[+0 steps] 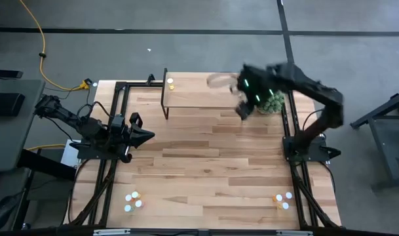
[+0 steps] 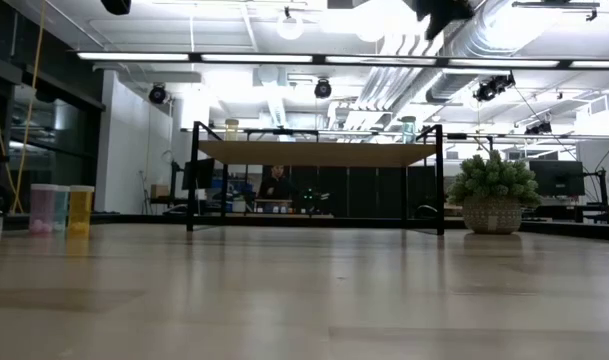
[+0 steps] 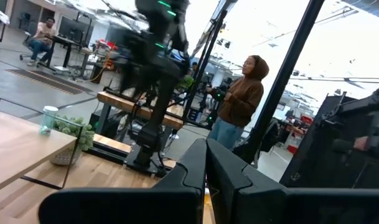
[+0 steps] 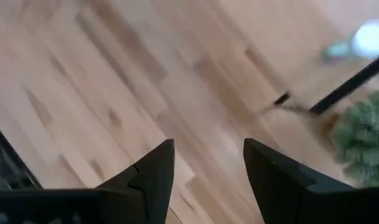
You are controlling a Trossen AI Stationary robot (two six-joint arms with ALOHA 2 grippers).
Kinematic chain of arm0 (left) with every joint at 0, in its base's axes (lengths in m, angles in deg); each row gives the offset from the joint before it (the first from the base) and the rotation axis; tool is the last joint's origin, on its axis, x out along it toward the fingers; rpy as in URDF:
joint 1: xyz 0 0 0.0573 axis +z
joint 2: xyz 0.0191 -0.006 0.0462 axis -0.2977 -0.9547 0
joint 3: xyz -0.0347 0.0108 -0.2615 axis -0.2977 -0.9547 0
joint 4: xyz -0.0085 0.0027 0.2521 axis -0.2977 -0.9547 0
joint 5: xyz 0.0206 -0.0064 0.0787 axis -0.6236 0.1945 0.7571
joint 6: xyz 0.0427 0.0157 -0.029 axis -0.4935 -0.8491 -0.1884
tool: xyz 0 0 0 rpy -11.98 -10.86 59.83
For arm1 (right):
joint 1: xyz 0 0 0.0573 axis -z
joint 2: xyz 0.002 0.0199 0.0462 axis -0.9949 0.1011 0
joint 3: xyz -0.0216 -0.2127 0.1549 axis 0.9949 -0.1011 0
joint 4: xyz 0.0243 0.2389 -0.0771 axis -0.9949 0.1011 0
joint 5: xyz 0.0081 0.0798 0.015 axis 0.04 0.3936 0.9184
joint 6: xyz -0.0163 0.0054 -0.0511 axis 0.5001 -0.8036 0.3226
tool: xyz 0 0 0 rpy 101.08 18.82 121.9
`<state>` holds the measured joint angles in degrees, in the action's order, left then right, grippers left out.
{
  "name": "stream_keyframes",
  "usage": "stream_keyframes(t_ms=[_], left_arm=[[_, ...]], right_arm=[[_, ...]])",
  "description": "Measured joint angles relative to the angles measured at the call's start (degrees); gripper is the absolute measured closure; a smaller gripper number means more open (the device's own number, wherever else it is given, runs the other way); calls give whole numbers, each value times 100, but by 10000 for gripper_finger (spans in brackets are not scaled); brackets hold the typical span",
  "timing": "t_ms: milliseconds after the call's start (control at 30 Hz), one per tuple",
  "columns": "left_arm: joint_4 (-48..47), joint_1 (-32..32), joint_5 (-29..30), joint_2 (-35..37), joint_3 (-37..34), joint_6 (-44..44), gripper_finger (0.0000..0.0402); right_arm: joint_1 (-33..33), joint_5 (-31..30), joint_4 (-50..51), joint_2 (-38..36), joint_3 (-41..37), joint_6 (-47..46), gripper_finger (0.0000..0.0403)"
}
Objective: Pick and place medicine bottles onto shelf by color
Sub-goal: Put the top blue pill bottle aligned with the other blue pill bottle on the shelf
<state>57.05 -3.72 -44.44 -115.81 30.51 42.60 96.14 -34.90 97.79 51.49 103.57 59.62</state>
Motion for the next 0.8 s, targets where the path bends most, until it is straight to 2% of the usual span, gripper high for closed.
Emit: stream_keyframes(t_ms=[100,167,267,333,400,467,567,633,800], left_arm=[[0,0,2,0,0,-6,401],[-2,0,2,-2,0,-7,401],[0,0,-4,0,0,-14,401],[-2,0,-4,-2,0,-17,401],[0,0,4,-1,0,-19,401],[-2,0,22,-2,0,-19,401],[-1,0,42,-2,0,-18,401],[-2,0,48,-1,0,-18,401],[-7,0,145,-2,0,-19,395]], right_arm=[[-996,-579,-56,-759,-1108,-945,219],[-1743,-666,-575,-1393,-2074,-1839,219],[-2930,-815,-2361,-2295,-3426,-3027,219],[-3589,-1394,-3897,-2731,-4212,-3370,219],[-4046,-2111,-5441,-2975,-4867,-3244,219],[-4309,-2649,-6795,-3021,-5396,-2704,219],[-4444,-2866,-8108,-2931,-5895,-1572,219],[-4427,-2871,-8533,-2847,-6068,-1143,219],[-4345,-2813,-8653,-2747,-6122,-959,219]])
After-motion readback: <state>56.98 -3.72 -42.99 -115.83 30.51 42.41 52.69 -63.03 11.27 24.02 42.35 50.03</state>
